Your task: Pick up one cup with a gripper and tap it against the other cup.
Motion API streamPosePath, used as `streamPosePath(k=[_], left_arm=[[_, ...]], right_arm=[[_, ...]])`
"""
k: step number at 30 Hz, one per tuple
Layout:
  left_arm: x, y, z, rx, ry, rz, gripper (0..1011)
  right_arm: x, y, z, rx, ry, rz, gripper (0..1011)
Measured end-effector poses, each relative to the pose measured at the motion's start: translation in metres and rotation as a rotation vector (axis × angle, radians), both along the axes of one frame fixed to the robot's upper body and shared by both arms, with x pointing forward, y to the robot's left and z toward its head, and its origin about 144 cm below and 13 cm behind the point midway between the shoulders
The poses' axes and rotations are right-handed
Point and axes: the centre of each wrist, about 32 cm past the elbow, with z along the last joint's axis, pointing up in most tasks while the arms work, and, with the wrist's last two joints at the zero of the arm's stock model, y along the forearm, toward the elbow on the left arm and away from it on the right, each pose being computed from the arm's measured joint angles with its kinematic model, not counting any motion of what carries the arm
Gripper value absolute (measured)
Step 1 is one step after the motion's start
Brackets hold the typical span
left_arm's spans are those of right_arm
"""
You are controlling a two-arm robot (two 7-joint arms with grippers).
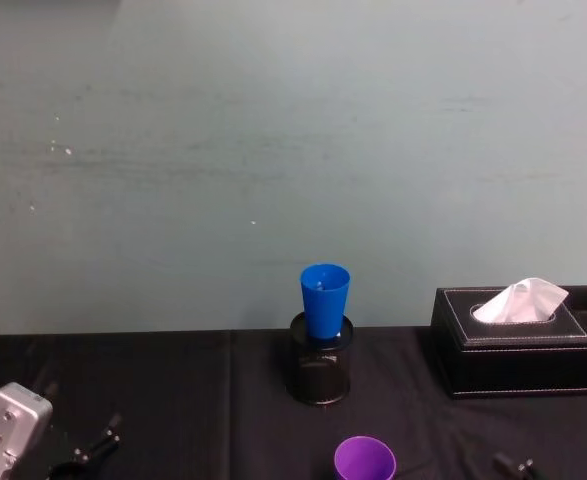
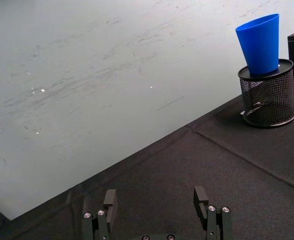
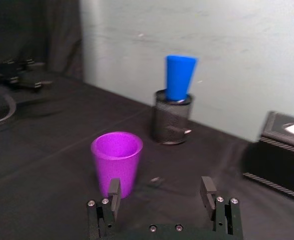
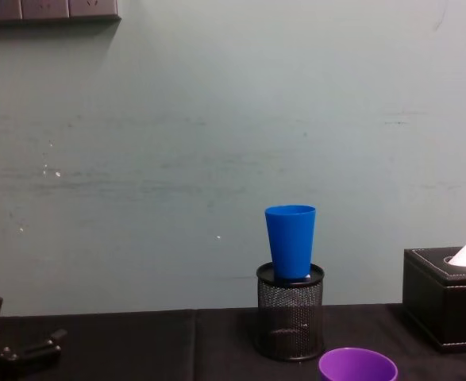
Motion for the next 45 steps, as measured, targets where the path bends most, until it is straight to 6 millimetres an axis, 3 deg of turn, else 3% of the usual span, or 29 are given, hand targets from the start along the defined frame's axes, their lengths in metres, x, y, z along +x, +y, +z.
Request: streamPosePath(k=[8,16,29,45], left_arm=[[0.000,0.000,0.000,0.000,0.000,0.000,1000],[0.000,0.000,0.000,0.000,0.000,0.000,1000],[0.000,0.000,0.000,0.000,0.000,0.000,1000],[0.000,0.000,0.000,0.000,0.000,0.000,1000]], right_arm=[[0.006,0.009,-0.012,0.009,0.053,0.100,1003],[0.025,0.026,-0.015,-0.018,0.077,0.154,1003],[0.056,0.042,-0.022,0.019,0.093,0.124,1003],[0.071,0.055,-0.023,0.059,0.115,0.145,1003]])
